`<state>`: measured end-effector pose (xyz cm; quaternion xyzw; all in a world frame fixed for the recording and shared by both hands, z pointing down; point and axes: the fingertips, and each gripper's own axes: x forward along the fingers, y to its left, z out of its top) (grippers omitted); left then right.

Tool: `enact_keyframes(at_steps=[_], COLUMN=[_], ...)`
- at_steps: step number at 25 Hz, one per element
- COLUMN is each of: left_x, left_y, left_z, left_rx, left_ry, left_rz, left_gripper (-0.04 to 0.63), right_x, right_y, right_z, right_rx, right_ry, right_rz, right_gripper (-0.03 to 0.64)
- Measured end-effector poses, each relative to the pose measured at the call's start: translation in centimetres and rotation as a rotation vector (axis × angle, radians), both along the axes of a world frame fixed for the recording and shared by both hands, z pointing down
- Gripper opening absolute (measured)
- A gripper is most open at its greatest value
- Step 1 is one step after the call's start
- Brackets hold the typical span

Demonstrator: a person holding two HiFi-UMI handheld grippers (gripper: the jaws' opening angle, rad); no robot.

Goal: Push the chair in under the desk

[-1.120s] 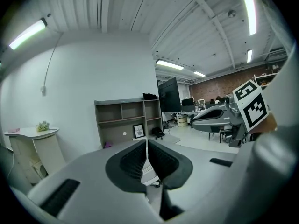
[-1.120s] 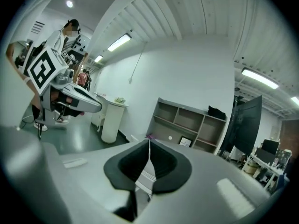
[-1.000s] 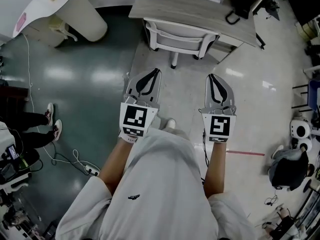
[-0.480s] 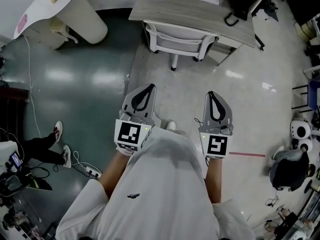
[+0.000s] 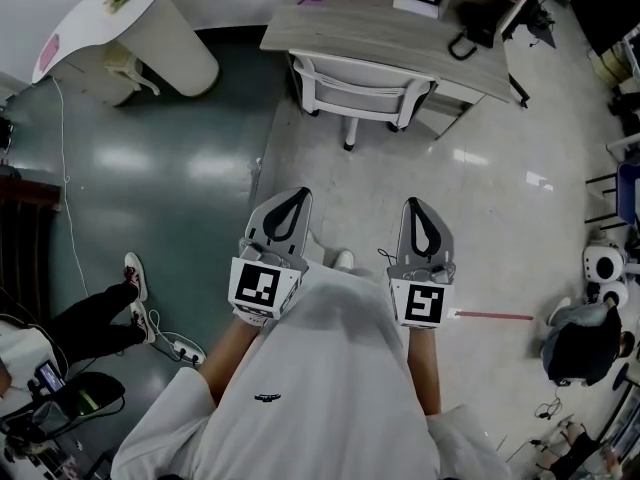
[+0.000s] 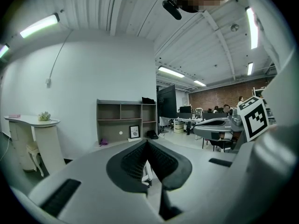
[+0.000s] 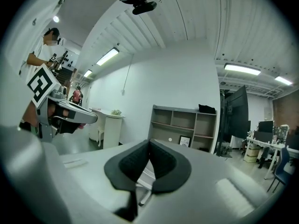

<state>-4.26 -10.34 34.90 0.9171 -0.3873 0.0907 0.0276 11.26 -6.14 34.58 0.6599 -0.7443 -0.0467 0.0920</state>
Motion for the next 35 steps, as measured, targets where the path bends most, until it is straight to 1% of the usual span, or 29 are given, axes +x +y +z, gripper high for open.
enact_keyframes(at_steps=[6,10,14,20,35], left_x=[-0.1,0.0,-0.2,-0.1,0.3], left_y=[0.7,1.1,1.1,1.4,2.2], left_z=[0.3,0.4,0.4,0.4,0.3], left_rx=[-0.032,-0.038,-0.04,-0.041,-0.049], left_ry=[0.017,0.015,0.012,0.003,-0.004], left_rz=[-0.002,0.009,0.008,0.01,0.015], left_gripper=[0.006,0.006,0.006,0.006,0.006], right_x=[-0.4,-0.4,-0.3,-0.5,-0.7], right_y=[0.0,0.0,0.2,0.6,1.0], right_z=[-0.1,-0.3,0.1,1.0,1.2], right_rx=[-0.008,-0.007,-0.01,-0.027,-0.044], right_ry=[-0.007,-0.001,-0.035,-0.071,-0.083], right_rz=[-0.011,0.008,0.028,0.01,-0.013], right_gripper=[0.012,0.012,0.011,0.011,0.011])
